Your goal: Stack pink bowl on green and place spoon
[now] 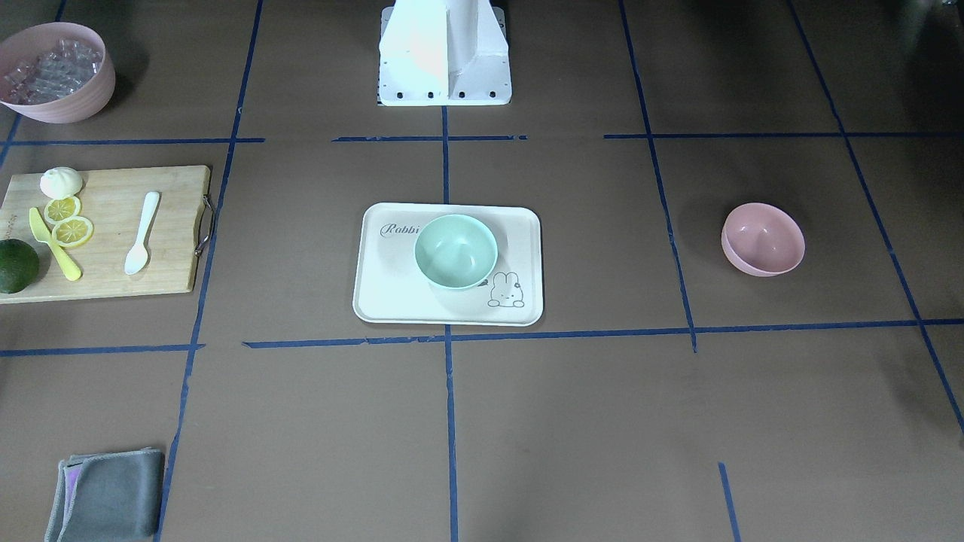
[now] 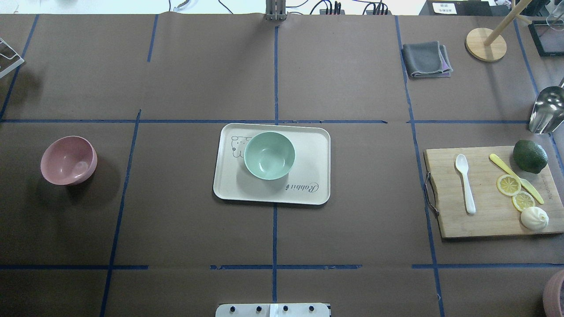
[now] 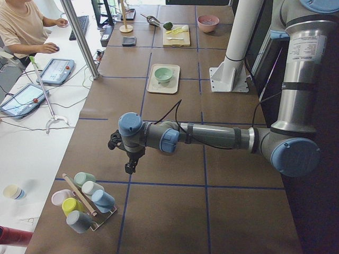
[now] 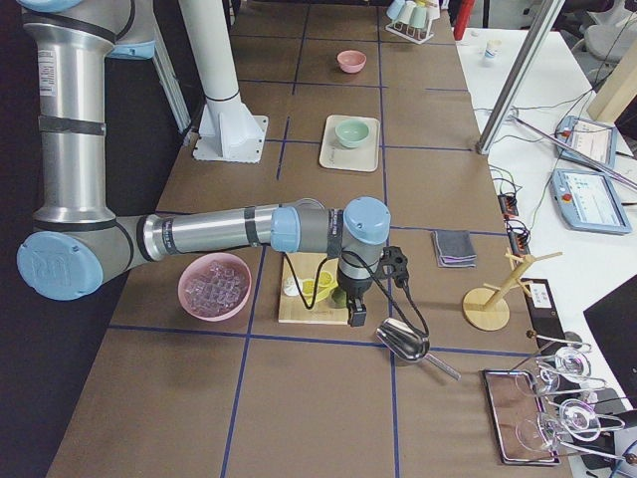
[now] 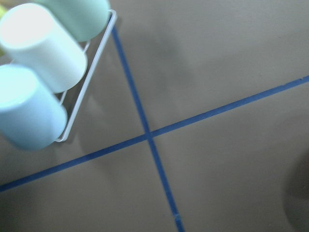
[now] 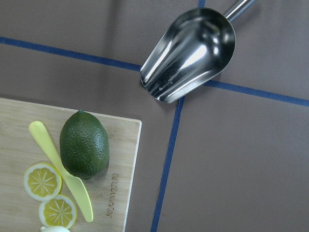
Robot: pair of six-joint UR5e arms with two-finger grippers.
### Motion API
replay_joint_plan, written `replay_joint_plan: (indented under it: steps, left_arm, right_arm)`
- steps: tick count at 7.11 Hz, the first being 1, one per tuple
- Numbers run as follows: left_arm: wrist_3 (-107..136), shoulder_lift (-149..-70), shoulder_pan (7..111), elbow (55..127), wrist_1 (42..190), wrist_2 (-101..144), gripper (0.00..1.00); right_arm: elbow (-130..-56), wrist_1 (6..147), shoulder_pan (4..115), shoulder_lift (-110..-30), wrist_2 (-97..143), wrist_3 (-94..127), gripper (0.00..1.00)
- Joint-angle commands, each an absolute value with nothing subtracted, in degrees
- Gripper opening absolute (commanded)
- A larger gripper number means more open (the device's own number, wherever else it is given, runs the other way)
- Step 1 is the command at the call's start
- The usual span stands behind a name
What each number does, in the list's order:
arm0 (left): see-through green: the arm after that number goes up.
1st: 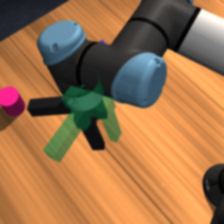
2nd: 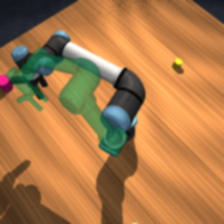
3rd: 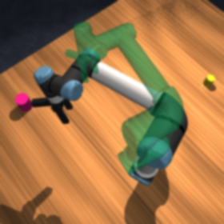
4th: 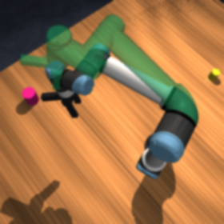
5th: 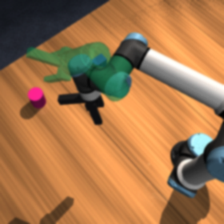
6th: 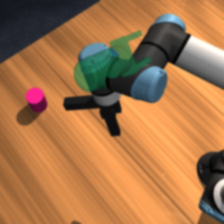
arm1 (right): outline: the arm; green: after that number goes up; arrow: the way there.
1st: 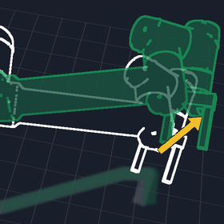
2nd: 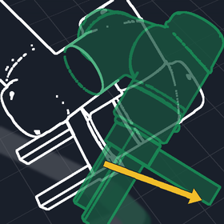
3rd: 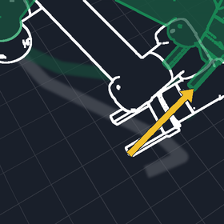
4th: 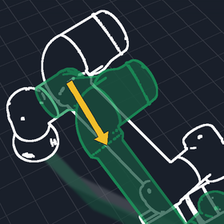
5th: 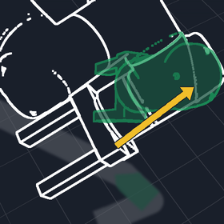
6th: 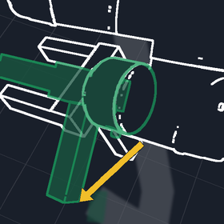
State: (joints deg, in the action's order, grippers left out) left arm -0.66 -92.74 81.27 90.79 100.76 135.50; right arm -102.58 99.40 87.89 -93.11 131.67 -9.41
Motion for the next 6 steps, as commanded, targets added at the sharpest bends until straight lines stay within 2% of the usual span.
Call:
replay_joint_plan:
  steps: [1,4,6]
  left_arm:
    - [23.3,-92.4,71.9,90.2,113.6,135.0,1.0]
    - [44.2,-91.3,59.7,90.2,126.4,123.6,1.0]
    - [44.7,-89.5,57.1,90.3,128.0,123.3,1.0]
  right_arm:
    - [-102.8,99.4,87.9,-93.2,131.7,-9.4,1.0]
    - [-102.9,99.4,87.9,-93.2,131.7,-9.4,1.0]
    - [-102.8,99.4,87.9,-93.2,131.7,-9.4,1.0]
